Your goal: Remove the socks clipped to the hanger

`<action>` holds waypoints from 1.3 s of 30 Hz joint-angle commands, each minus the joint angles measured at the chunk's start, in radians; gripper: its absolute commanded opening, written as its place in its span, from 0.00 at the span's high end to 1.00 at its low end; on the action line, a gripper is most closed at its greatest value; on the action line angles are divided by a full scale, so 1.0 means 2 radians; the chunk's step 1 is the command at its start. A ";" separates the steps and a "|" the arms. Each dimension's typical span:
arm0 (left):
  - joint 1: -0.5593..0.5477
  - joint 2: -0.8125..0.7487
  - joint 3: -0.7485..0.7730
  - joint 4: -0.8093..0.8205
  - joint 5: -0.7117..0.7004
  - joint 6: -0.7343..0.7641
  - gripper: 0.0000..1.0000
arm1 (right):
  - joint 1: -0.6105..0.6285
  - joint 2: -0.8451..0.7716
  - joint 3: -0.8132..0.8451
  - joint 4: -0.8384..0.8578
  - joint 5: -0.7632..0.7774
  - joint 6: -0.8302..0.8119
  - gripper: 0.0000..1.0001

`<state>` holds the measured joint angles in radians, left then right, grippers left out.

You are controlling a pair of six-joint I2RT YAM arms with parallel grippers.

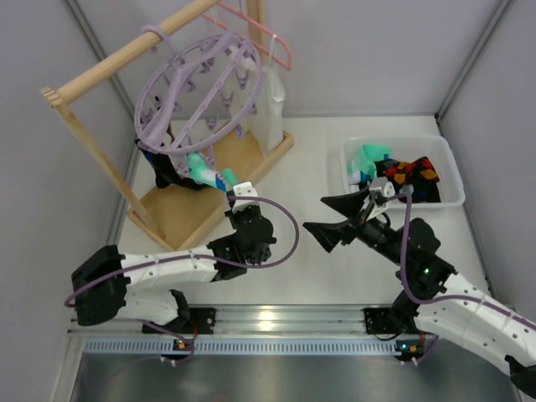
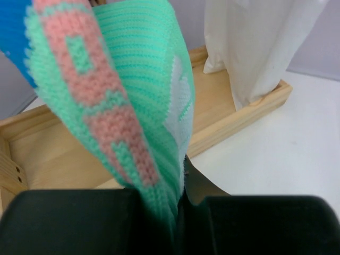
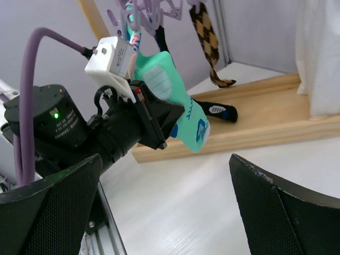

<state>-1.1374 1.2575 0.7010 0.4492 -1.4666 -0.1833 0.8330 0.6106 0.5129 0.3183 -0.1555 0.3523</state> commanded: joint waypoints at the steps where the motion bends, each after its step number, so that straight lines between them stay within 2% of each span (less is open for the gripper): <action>1: -0.011 0.028 0.000 0.015 -0.034 0.011 1.00 | -0.002 -0.009 0.030 -0.095 0.034 -0.004 0.01; 8: -0.005 0.077 0.020 0.015 0.001 0.064 1.00 | -0.002 0.054 0.108 -0.158 0.036 -0.026 0.01; 15: -0.005 0.148 0.065 0.015 0.018 0.144 1.00 | -0.002 0.137 0.250 -0.253 0.067 -0.052 0.04; 16: -0.005 0.159 0.071 0.016 0.016 0.158 1.00 | -0.001 0.149 0.271 -0.291 0.087 -0.054 0.05; 21: -0.004 0.185 0.113 0.019 0.021 0.204 1.00 | 0.007 0.234 0.398 -0.370 0.127 -0.085 0.09; 25: -0.001 0.218 0.149 0.019 0.020 0.255 1.00 | 0.038 0.296 0.484 -0.424 0.216 -0.113 0.09; 27: 0.000 0.230 0.166 0.019 0.025 0.263 1.00 | 0.051 0.323 0.524 -0.447 0.242 -0.125 0.09; 29: 0.000 0.233 0.172 0.019 0.031 0.266 1.00 | 0.053 0.335 0.554 -0.457 0.303 -0.135 0.09; 33: 0.003 0.233 0.178 0.020 0.054 0.272 1.00 | 0.056 0.360 0.586 -0.478 0.286 -0.154 0.08; 35: 0.017 0.234 0.177 0.019 0.057 0.259 1.00 | 0.059 0.354 0.584 -0.490 0.343 -0.157 0.07; 37: 0.029 0.203 0.158 0.017 0.084 0.212 1.00 | 0.056 0.336 0.553 -0.476 0.371 -0.168 0.02; 39: 0.039 0.174 0.123 0.016 0.117 0.184 1.00 | 0.048 0.296 0.483 -0.463 0.339 -0.188 0.01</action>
<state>-1.0824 1.6894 0.9970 0.4950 -1.3354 0.2279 0.9150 1.2846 1.5867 -0.6163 0.5137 0.0250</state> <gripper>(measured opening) 0.105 0.987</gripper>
